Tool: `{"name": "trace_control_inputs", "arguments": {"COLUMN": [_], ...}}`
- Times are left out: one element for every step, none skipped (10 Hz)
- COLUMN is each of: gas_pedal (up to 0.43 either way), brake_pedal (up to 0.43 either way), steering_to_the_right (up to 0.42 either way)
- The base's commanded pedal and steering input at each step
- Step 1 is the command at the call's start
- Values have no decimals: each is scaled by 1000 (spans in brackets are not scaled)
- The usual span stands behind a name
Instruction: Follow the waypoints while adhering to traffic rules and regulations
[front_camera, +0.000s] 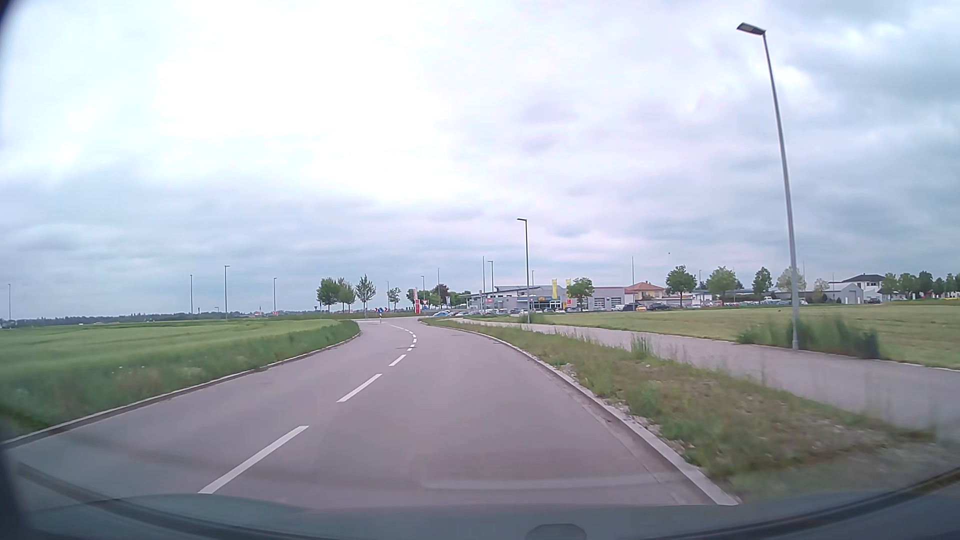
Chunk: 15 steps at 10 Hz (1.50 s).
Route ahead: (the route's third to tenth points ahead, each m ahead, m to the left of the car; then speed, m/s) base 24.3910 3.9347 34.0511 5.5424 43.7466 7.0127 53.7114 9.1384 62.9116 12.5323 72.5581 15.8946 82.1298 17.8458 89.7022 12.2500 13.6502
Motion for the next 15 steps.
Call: {"name": "trace_control_inputs", "arguments": {"gas_pedal": [47, 47, 47, 47, 47, 47, 47, 47, 47, 47, 47, 47, 47, 47, 47], "brake_pedal": [0, 0, 0, 0, 0, 0, 0, 0, 0, 0, 0, 0, 0, 0, 0], "steering_to_the_right": [-29, -29, -29, -29, -29, -29, -28, -29, -29, -29, -29, -29, -29, -29, -29]}}
